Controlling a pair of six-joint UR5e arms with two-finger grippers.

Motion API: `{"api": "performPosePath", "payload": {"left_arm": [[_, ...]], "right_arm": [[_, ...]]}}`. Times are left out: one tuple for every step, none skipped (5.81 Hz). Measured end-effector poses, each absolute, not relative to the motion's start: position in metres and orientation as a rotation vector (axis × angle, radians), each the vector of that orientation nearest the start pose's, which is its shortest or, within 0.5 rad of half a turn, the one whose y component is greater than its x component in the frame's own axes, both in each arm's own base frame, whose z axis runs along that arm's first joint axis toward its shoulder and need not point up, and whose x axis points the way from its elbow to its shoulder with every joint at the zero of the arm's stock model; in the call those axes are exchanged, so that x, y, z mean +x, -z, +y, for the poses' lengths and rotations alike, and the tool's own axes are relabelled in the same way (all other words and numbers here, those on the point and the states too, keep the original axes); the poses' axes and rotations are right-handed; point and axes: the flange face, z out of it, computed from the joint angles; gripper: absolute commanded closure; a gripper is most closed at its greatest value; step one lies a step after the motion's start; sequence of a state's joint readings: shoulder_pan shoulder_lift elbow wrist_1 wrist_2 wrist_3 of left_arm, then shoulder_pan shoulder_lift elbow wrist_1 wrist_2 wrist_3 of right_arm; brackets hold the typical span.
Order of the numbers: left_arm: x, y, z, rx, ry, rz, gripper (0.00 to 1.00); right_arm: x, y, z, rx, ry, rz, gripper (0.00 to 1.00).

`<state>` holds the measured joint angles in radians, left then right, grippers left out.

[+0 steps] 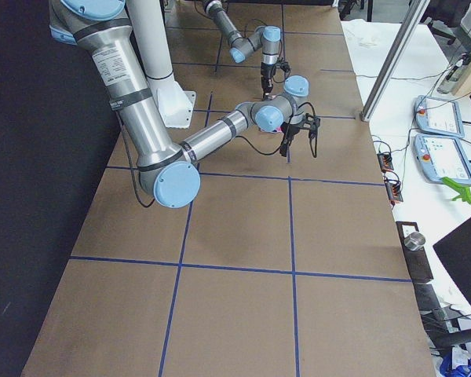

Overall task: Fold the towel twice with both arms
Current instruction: 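Lower the left gripper to the folded strip's end and grasp it, then lift the strip end with the left gripper and fold it over the other end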

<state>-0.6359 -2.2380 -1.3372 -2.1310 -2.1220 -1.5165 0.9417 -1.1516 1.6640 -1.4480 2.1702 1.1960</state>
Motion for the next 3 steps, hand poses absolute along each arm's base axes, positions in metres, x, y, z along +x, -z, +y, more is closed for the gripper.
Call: {"api": "performPosePath", "payload": {"left_arm": [[0.551,-0.288,-0.509,-0.147,0.247,1.086,1.00],[0.553,-0.276,-0.512,-0.150,0.249,1.081,1.00],[0.555,-0.258,-0.516,-0.161,0.253,1.064,1.00]], "right_arm": [[-0.316,-0.366,-0.566,-0.082,-0.343,-0.844,0.00],[-0.316,-0.366,-0.565,-0.082,-0.343,-0.844,0.00],[-0.316,-0.367,-0.565,-0.083,-0.343,-0.843,0.00]]}}
